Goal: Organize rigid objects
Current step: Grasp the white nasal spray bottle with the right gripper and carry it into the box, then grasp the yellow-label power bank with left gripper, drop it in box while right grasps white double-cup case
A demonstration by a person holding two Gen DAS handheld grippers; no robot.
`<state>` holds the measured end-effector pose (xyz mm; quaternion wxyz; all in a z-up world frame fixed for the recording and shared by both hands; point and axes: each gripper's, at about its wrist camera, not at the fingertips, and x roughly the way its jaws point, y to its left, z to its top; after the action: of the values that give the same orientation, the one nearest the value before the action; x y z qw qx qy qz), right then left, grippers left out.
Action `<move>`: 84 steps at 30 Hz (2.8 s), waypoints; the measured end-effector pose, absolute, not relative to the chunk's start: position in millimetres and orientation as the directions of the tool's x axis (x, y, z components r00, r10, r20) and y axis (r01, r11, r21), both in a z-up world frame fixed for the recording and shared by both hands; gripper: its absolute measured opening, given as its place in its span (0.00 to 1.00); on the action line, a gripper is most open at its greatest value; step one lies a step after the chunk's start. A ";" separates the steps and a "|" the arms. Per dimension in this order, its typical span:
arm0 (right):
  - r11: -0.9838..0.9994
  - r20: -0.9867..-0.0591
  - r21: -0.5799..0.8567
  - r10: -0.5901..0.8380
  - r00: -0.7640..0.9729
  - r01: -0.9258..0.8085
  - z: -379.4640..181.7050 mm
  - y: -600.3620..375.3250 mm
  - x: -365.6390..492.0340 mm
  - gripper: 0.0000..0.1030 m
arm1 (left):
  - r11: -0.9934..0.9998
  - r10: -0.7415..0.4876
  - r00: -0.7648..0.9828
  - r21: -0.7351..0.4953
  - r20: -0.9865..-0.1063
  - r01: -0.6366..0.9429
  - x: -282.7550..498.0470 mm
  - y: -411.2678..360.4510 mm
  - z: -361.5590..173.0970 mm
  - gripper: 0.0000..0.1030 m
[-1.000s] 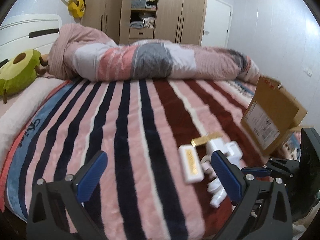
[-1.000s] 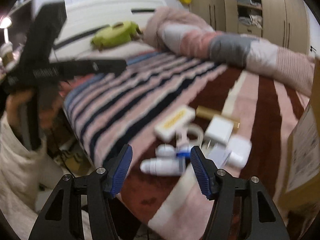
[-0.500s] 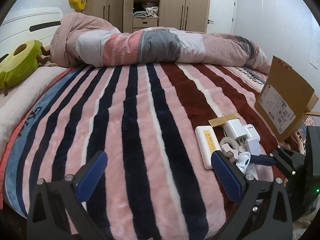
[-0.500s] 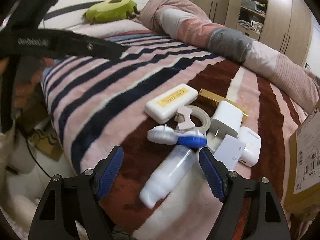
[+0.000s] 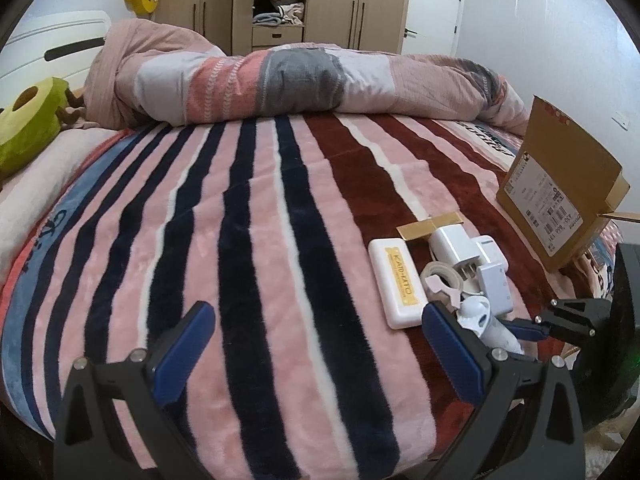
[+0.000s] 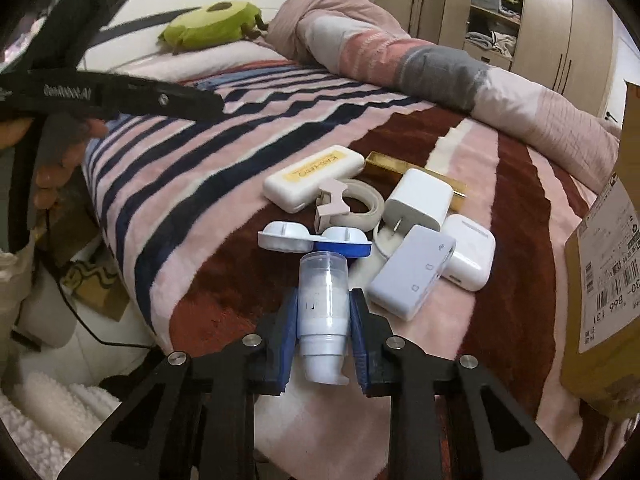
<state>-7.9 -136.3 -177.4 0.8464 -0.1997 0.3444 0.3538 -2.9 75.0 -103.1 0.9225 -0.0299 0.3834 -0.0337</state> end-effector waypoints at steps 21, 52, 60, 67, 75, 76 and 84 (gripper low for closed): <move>0.903 -0.652 -0.218 0.147 0.744 -0.370 27.7 -279.7 93.1 0.20 | 0.968 -0.252 0.556 -0.201 -0.792 0.152 54.8 26.3 -146.8 0.57; 0.596 -0.608 0.061 0.658 0.444 -0.800 -23.4 -173.7 28.9 0.63 | 0.984 -0.158 0.710 -0.052 -0.687 0.168 28.3 52.2 -56.3 0.31; 0.561 -0.696 0.163 0.649 0.308 -0.812 -148.5 -140.5 6.8 0.63 | 0.955 -0.248 0.740 -0.030 -0.626 0.294 25.2 29.2 14.2 0.31; 0.625 -0.681 0.043 0.590 0.435 -0.780 -180.3 -133.8 10.9 0.63 | 0.861 -0.421 0.672 -0.034 -0.609 0.508 49.1 -56.6 61.8 0.31; 0.615 -0.646 -0.014 0.596 0.477 -0.789 -176.9 -132.1 18.2 0.58 | 0.719 -0.503 0.469 -0.049 -0.726 0.694 110.9 -186.8 52.2 0.31; 0.610 -0.641 -0.011 0.603 0.474 -0.792 -175.7 -134.0 18.0 0.58 | 0.712 -0.495 0.448 -0.052 -0.745 0.700 115.9 -197.3 44.6 0.31; 0.577 -0.629 -0.014 0.630 0.456 -0.817 -172.1 -143.0 16.0 0.58 | 0.710 -0.509 0.435 -0.076 -0.743 0.700 122.5 -222.9 24.8 0.73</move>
<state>16.0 -143.0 -172.1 0.8382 -0.1595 0.2929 0.4316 122.5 -222.9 24.8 0.8381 0.1229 0.3903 -0.3606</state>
